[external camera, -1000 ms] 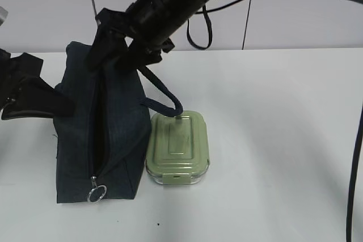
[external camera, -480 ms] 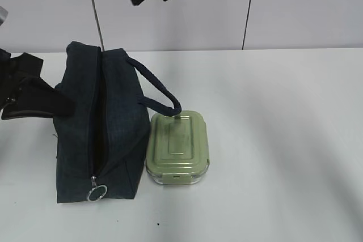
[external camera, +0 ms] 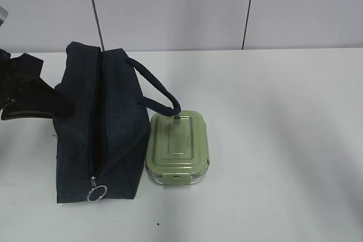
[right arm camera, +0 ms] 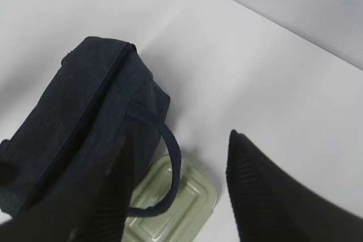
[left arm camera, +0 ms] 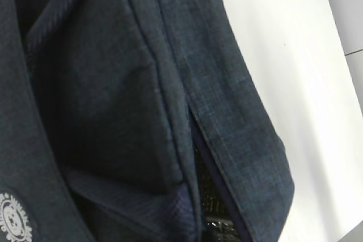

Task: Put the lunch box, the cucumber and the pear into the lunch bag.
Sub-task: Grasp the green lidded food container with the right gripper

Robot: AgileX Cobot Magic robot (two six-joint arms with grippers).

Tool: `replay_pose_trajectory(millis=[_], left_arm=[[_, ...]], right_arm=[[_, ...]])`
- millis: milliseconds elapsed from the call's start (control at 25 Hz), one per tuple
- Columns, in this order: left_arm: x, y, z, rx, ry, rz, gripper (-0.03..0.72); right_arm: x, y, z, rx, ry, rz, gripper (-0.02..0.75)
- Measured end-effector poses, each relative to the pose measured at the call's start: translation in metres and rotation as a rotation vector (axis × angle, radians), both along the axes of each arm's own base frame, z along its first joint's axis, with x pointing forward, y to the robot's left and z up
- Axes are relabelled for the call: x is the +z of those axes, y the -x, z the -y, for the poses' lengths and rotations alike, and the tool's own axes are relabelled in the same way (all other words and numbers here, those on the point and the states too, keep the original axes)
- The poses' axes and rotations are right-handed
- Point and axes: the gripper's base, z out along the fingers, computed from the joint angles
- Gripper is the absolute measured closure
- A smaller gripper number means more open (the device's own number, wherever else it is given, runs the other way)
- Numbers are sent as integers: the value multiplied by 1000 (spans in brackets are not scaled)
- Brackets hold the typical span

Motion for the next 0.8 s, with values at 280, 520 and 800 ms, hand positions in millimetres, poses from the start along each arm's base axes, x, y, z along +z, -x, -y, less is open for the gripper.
replay_pose_trajectory(millis=[280, 520, 800], left_arm=[[0, 0, 0, -1, -1, 0, 703], [0, 0, 0, -1, -2, 0, 703], [0, 0, 0, -1, -3, 0, 703]], right_arm=[[2, 43, 22, -1, 33, -57, 323], [-22, 77, 39, -13, 75, -163, 324], [-62, 117, 57, -52, 44, -203, 325]])
